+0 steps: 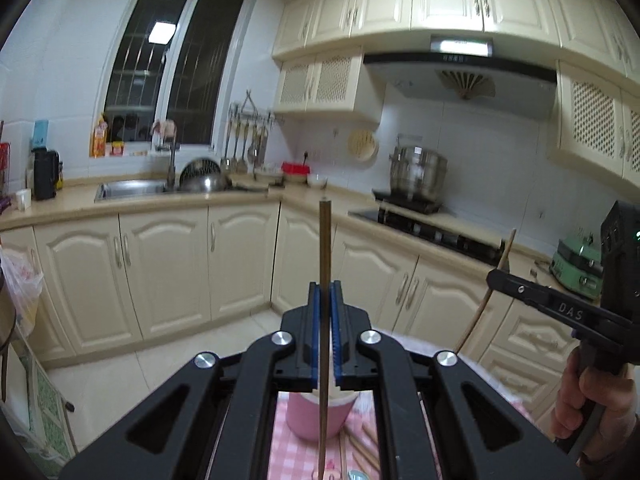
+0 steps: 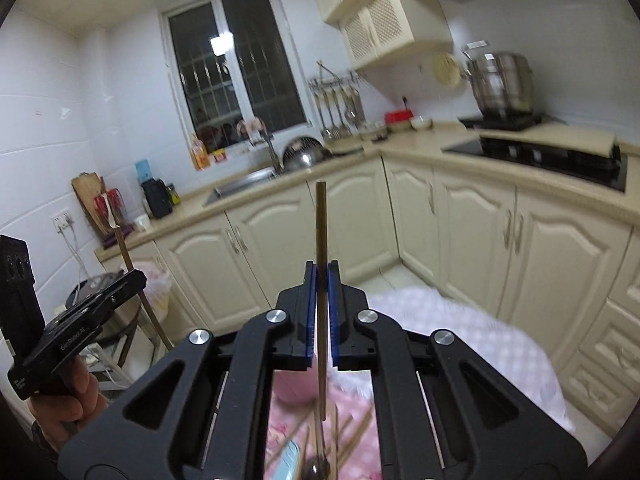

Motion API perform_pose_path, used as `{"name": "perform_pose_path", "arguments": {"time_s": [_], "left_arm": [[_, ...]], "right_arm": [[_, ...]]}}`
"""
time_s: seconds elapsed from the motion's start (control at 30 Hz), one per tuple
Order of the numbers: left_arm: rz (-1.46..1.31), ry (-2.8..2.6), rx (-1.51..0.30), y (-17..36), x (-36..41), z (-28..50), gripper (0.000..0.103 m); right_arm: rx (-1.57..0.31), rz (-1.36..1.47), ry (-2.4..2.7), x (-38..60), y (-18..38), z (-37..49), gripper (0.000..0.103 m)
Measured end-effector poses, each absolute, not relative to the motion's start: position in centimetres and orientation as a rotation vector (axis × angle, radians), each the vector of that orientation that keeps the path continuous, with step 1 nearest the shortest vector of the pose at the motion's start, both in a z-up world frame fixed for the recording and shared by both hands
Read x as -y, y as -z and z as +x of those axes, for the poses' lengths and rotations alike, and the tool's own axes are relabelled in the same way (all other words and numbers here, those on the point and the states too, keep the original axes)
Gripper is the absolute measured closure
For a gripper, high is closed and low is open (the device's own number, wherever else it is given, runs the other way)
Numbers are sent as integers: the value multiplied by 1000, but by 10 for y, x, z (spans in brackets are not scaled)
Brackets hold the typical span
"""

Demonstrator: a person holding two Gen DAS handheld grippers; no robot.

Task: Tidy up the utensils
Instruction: 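Lift the held chopsticks upright and carry both grippers over the pink cup, then open both grippers to drop the chopsticks into the pink cup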

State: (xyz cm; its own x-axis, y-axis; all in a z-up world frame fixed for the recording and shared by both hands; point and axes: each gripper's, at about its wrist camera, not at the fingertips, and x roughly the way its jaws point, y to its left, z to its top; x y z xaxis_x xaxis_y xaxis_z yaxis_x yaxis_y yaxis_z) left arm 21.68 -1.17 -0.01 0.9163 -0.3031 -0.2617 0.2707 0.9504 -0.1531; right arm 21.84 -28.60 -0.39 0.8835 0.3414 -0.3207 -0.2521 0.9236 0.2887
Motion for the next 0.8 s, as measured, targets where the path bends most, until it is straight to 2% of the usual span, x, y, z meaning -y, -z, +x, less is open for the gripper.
{"name": "perform_pose_path", "arguments": {"time_s": [0.2,0.37,0.8], "left_arm": [[-132,289,-186,-40,12,230,98],[-143,295,-167,-52,24,252,98],[-149,259,-311,12,34,303,98]], "right_arm": [[-283,223,-359,274,-40,231,97],[-273,216,-392,261,-52,248,97],[-433,226,-420,237,1,293,96]]}}
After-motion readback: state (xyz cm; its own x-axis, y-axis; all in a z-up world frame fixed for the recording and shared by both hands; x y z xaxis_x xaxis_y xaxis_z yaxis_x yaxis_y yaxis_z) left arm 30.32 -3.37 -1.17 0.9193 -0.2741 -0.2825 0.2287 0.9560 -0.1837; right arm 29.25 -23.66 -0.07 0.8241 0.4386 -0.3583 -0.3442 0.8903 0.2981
